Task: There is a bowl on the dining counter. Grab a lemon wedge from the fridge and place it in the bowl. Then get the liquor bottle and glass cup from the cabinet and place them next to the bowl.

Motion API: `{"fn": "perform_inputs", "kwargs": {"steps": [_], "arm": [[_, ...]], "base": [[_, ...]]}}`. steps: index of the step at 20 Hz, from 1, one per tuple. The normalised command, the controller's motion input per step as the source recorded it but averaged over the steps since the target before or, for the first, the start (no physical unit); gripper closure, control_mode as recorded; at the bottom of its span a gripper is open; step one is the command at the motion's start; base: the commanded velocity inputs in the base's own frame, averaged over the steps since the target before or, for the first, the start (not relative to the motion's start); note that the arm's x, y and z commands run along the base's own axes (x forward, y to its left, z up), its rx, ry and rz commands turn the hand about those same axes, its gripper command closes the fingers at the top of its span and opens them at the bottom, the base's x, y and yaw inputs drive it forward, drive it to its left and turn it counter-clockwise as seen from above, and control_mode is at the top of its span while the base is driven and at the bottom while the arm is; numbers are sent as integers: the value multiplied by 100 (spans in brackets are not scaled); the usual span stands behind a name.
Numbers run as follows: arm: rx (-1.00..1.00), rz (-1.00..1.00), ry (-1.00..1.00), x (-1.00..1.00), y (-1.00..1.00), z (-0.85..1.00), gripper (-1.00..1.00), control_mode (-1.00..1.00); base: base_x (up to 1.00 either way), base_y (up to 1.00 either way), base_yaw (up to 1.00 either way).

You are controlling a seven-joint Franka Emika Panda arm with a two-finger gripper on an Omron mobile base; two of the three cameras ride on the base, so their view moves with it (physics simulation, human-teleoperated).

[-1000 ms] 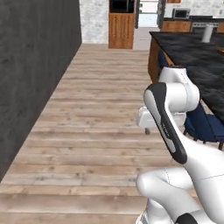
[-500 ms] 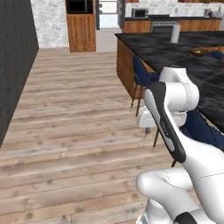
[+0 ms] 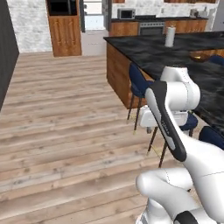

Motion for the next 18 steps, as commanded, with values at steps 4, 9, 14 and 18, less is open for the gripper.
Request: {"fn": "perform_inputs", "kwargs": {"steps": [4,9,14,18], "arm": [[0,0,0,0,0,0,-100,100],[0,0,0,0,0,0,-100,100],[0,0,0,0,0,0,-100,100],[0,0,0,0,0,0,-100,100]], "base": [[100,42,0],[100,35,0],[100,35,0],[100,33,0]]}}
